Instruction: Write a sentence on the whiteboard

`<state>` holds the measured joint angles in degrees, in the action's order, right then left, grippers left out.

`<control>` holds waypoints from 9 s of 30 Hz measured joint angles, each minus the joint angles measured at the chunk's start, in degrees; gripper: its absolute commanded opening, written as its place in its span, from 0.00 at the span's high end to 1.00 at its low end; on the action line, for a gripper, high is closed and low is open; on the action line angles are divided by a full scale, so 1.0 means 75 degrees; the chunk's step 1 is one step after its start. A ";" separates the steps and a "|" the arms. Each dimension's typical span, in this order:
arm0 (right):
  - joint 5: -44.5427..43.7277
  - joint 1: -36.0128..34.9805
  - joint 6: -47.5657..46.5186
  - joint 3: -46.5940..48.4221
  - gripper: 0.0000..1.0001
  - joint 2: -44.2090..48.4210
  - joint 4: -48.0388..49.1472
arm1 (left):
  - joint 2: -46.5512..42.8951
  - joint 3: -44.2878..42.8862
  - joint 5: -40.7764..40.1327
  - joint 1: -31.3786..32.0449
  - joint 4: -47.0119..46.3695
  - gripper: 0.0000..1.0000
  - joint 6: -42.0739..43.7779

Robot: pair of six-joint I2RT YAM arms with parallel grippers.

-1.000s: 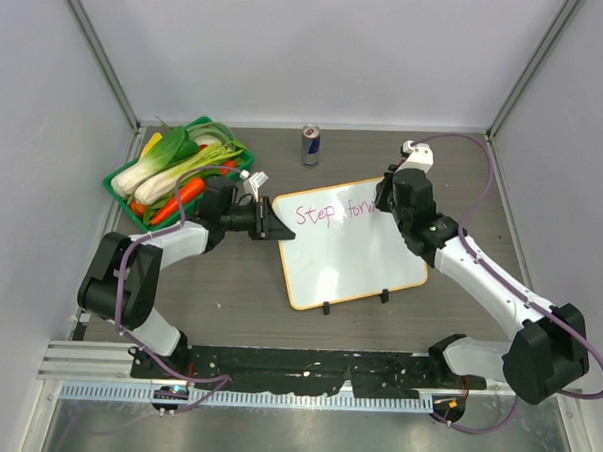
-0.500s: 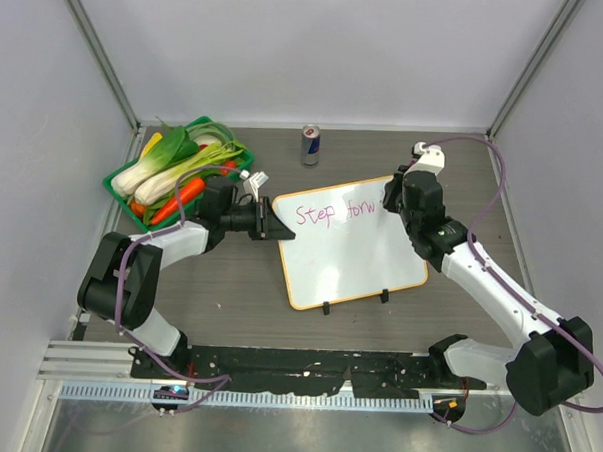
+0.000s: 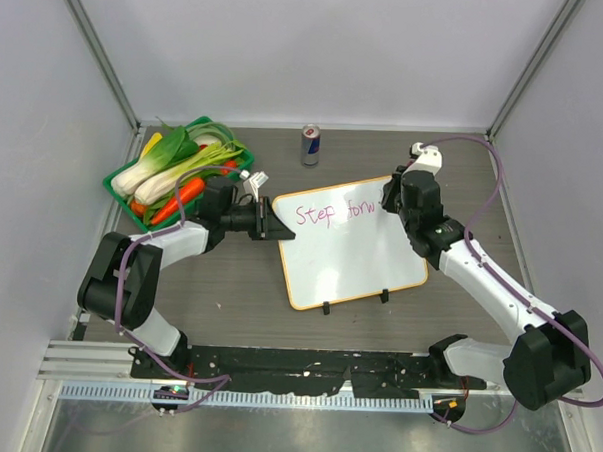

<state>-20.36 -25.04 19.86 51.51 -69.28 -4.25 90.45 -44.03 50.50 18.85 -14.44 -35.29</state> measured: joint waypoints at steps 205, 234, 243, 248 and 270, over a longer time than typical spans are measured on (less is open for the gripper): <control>-0.0207 0.0472 0.0259 0.0003 0.99 -0.0111 0.0079 | -0.0143 0.0003 -0.0172 0.0131 0.0192 1.00 0.0038; -0.0271 0.0694 0.0373 0.0003 0.99 0.0154 -0.0137 | -0.0143 0.0003 -0.0166 0.0137 0.0210 1.00 0.0119; -0.0201 0.0755 0.0373 0.0003 0.99 0.0032 -0.0070 | -0.0143 0.0000 -0.0172 0.0137 0.0245 1.00 0.0163; -0.0009 0.0758 0.0364 0.0003 0.99 0.0000 0.0000 | -0.0146 0.0000 -0.0175 0.0137 0.0259 1.00 0.0163; 0.0554 0.0769 0.0323 -0.0425 0.98 0.0353 -0.0079 | -0.0146 0.0000 -0.0169 0.0137 0.0268 1.00 0.0163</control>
<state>-16.21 -19.27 22.28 48.31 -66.63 -4.84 89.36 -44.03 49.23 19.88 -12.43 -34.06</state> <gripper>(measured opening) 0.181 0.217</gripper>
